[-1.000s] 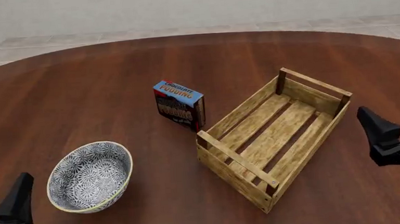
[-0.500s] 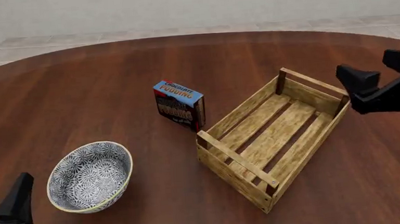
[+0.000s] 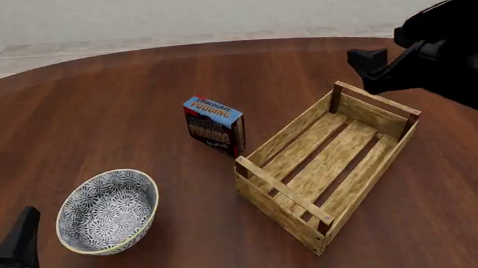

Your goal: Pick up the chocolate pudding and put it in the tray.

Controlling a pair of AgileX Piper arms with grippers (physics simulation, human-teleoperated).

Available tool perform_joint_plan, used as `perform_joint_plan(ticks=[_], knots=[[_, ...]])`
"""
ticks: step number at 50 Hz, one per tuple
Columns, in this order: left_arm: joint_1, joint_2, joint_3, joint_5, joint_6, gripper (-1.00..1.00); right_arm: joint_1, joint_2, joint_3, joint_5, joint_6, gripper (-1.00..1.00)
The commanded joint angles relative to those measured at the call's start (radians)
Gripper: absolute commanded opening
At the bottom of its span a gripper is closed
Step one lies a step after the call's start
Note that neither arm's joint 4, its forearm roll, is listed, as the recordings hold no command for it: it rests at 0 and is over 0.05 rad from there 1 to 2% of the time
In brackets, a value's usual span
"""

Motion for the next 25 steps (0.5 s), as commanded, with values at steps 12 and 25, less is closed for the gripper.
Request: perform_joint_plan(ticks=[12,25], knots=[[0.000,0.000,0.000,0.000,0.000,1.00,0.132,0.254,-0.226,0.051,-0.003,1.00],[0.000,0.000,0.000,0.000,0.000,1.00,0.189,0.356,-0.319,0.065,-0.016,1.00]])
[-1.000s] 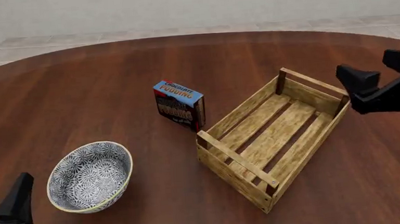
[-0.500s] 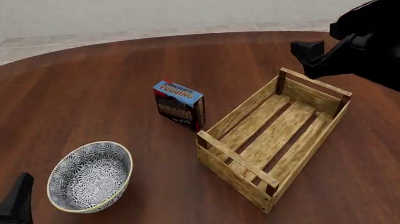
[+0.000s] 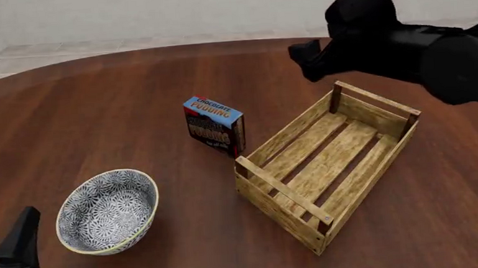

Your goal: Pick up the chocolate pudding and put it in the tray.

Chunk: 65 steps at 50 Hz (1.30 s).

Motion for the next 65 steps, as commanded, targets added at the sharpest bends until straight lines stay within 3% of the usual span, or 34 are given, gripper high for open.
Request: perform_joint_plan(ticks=[1,26,50,65], knots=[[0.000,0.000,0.000,0.000,0.000,1.00,0.050,0.103,-0.094,0.014,-0.015,1.00],[0.000,0.000,0.000,0.000,0.000,1.00,0.105,0.286,-0.313,0.101,-0.014,1.00],[0.000,0.000,0.000,0.000,0.000,1.00,0.115,0.507,-0.529,0.205,-0.077,1.00],[0.000,0.000,0.000,0.000,0.000,1.00,0.109,0.594,-0.603,0.242,-0.111,1.00]])
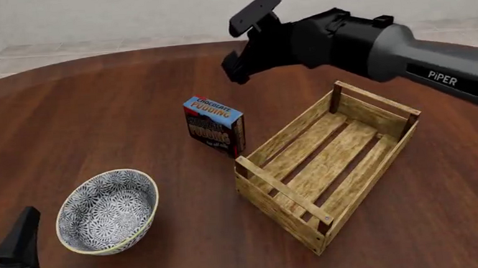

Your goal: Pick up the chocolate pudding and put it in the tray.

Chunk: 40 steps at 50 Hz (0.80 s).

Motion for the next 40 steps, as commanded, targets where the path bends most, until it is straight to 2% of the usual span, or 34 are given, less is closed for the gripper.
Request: perform_joint_plan(ticks=[1,16,40], knots=[[0.000,0.000,0.000,0.000,0.000,1.00,-0.002,0.066,-0.070,0.041,-0.019,1.00],[0.000,0.000,0.000,0.000,0.000,1.00,0.014,0.112,-0.048,0.026,-0.041,1.00],[0.000,0.000,0.000,0.000,0.000,1.00,0.038,0.141,-0.024,0.010,-0.037,1.00]])
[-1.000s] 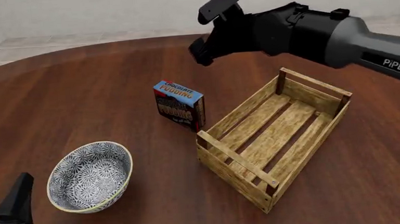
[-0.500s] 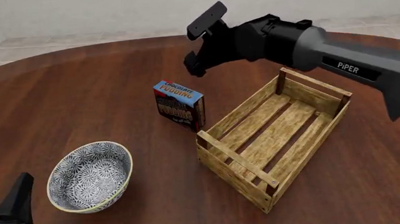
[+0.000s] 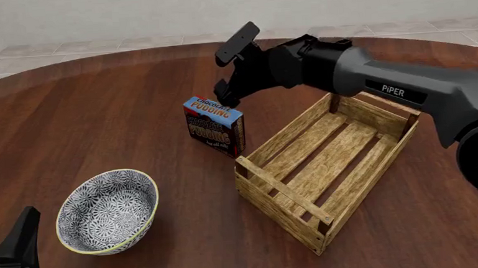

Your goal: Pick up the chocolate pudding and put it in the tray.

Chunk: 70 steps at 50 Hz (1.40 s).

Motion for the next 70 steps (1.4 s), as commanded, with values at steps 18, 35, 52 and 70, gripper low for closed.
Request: perform_joint_plan(ticks=[18,35,52,70], knots=[[0.000,0.000,0.000,0.000,0.000,1.00,0.019,0.025,0.025,-0.015,0.006,1.00],[0.000,0.000,0.000,0.000,0.000,1.00,0.029,0.043,0.030,-0.018,0.008,1.00],[0.000,0.000,0.000,0.000,0.000,1.00,0.025,0.080,0.016,-0.022,0.015,1.00],[0.000,0.000,0.000,0.000,0.000,1.00,0.030,0.114,0.004,-0.019,0.012,1.00]])
